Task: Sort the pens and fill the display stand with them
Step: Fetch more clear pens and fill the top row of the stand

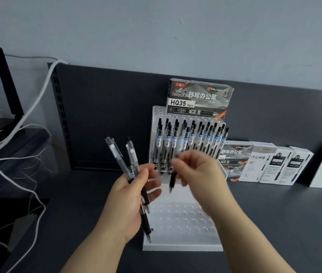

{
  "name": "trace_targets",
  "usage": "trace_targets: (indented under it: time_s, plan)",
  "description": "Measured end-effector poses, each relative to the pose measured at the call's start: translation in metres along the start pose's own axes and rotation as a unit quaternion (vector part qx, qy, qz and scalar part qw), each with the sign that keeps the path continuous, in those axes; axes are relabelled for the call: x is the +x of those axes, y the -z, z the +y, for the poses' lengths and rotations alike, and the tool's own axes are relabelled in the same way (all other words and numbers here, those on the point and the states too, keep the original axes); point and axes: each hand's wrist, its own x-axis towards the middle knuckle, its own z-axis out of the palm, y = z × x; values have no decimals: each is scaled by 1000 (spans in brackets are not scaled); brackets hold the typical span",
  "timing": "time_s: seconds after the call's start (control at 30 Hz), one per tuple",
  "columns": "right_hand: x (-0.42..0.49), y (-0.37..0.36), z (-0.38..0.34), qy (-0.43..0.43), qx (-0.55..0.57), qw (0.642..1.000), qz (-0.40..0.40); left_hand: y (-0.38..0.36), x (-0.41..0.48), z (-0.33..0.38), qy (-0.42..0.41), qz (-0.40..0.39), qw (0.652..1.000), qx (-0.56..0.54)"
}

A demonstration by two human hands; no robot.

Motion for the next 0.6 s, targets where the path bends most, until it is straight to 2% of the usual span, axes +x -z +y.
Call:
trace_targets:
  time_s: [0.1, 0.17, 0.33, 0.6]
  plan:
    - [20, 15, 3, 43, 8, 988, 145, -1, 0, -1, -3, 17, 999, 29]
    - [31, 19, 9, 49, -24, 983, 173, -1, 0, -2, -9, 15, 999, 45]
    - [43, 13, 31, 14, -176, 975, 137, -2, 0, 0, -7, 1, 999, 40]
    - [45, 17, 31, 21, -273, 956, 109, -3, 0, -1, -7, -13, 1000, 22]
